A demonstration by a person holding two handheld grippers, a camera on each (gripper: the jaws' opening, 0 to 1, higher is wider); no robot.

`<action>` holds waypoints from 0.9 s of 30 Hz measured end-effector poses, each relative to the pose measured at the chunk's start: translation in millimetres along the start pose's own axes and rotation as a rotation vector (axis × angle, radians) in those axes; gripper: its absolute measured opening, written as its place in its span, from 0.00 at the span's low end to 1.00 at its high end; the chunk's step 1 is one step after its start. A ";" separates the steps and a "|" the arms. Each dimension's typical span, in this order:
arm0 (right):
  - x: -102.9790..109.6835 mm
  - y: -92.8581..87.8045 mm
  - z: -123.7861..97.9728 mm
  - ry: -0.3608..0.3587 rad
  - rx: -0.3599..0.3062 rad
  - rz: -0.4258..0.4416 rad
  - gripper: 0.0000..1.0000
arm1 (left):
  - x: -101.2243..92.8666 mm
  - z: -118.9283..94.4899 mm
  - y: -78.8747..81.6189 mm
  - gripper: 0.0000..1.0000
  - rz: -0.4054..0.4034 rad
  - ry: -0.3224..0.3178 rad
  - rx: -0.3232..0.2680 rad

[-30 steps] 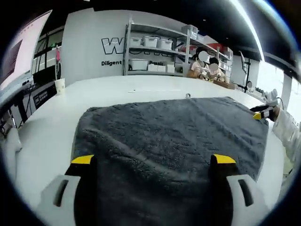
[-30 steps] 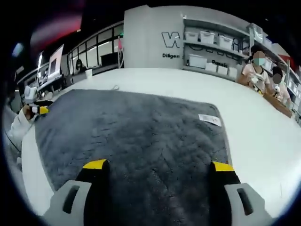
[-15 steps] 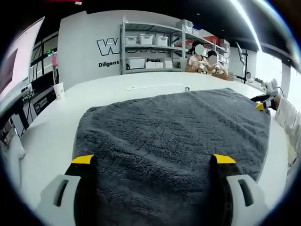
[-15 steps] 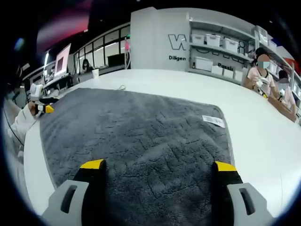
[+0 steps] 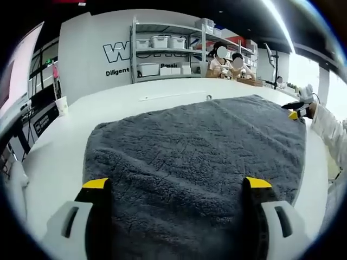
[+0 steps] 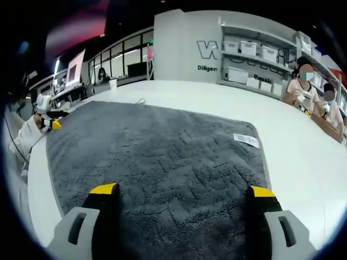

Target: Open the folded towel by lifting each exposed corner and separating the folded layers until the towel lies flat within the target outline without major curled edges

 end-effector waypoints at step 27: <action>77.8 79.6 0.0 0.108 -0.130 -0.124 0.99 | -2.3 -19.7 25.7 0.99 -0.079 -0.051 -0.089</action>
Point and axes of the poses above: the point that each gripper's makers call its tool centre point, and the gripper's own axes: z roughly forward along the fingers, x roughly to its left, y roughly out of its top, the point moved 4 cm from there along -z, roughly backward along the fingers
